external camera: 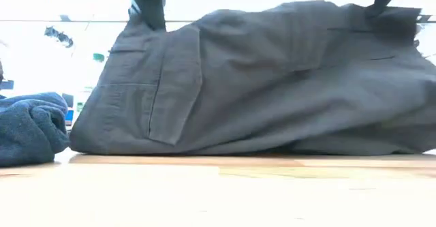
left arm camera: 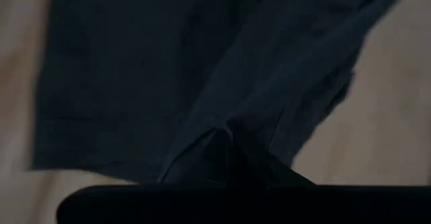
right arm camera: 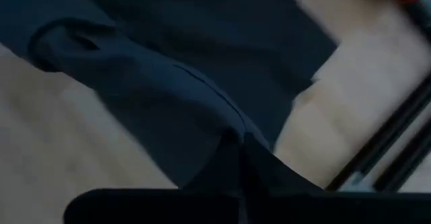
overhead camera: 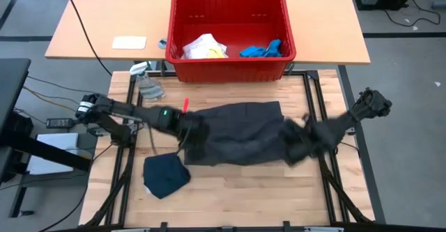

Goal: Fold laundry
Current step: Fold the black shorts

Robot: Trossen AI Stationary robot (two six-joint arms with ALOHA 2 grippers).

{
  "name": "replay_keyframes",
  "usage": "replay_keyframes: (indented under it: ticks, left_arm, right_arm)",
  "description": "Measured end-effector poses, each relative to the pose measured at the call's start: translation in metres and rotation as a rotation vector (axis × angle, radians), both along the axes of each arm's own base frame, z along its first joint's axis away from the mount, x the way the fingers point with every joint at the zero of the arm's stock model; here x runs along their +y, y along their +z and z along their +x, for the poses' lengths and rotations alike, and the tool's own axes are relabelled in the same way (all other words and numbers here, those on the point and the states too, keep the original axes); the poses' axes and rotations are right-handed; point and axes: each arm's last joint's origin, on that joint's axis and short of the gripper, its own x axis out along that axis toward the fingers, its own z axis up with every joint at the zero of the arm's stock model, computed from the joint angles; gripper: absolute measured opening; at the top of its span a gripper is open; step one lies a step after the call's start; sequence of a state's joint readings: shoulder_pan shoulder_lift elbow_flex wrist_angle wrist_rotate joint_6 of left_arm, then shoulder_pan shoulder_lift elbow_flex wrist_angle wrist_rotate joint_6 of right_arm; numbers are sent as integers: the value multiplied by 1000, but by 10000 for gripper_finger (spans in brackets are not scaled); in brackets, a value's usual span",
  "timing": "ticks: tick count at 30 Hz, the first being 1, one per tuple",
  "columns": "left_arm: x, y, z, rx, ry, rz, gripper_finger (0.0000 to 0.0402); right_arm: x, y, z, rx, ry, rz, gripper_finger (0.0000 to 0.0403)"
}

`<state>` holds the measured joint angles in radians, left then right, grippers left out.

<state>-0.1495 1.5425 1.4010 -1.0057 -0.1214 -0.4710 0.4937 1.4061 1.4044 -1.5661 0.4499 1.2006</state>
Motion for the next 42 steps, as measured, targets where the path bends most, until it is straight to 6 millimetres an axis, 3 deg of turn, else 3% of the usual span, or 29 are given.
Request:
replay_keyframes:
  ticks: [7, 11, 16, 19, 26, 31, 34, 38, 42]
  left_arm:
    - [69, -1, 0, 36, 70, 83, 4]
    - [100, -2, -5, 69, 75, 121, 4]
    - [128, -6, -16, 141, 84, 124, 4]
    - [142, -19, -20, 145, 98, 70, 8]
    - [170, -55, -31, 116, 194, 39, 74]
    - [185, -55, -43, 121, 298, 20, 135]
    - [182, -46, -49, 95, 305, -17, 160]
    - [163, -40, -43, 38, 213, -126, 170]
    - [132, -55, -30, 25, 95, -140, 161]
  right_arm:
    - [-81, 1, 22, 102, -83, -59, 5]
    - [-121, -10, 37, 92, -90, 59, 4]
    - [-159, -36, 42, 107, -115, 157, 4]
    - [-179, -51, 46, 109, -119, 176, 12]
    - [-220, -85, 61, 85, -202, 235, 89]
    - [-229, -89, 63, 85, -306, 126, 152]
    - [-225, -83, 63, 65, -308, 95, 173]
    - [-208, -77, 66, 10, -226, 221, 179]
    - [-179, -82, 77, -15, -98, 343, 173]
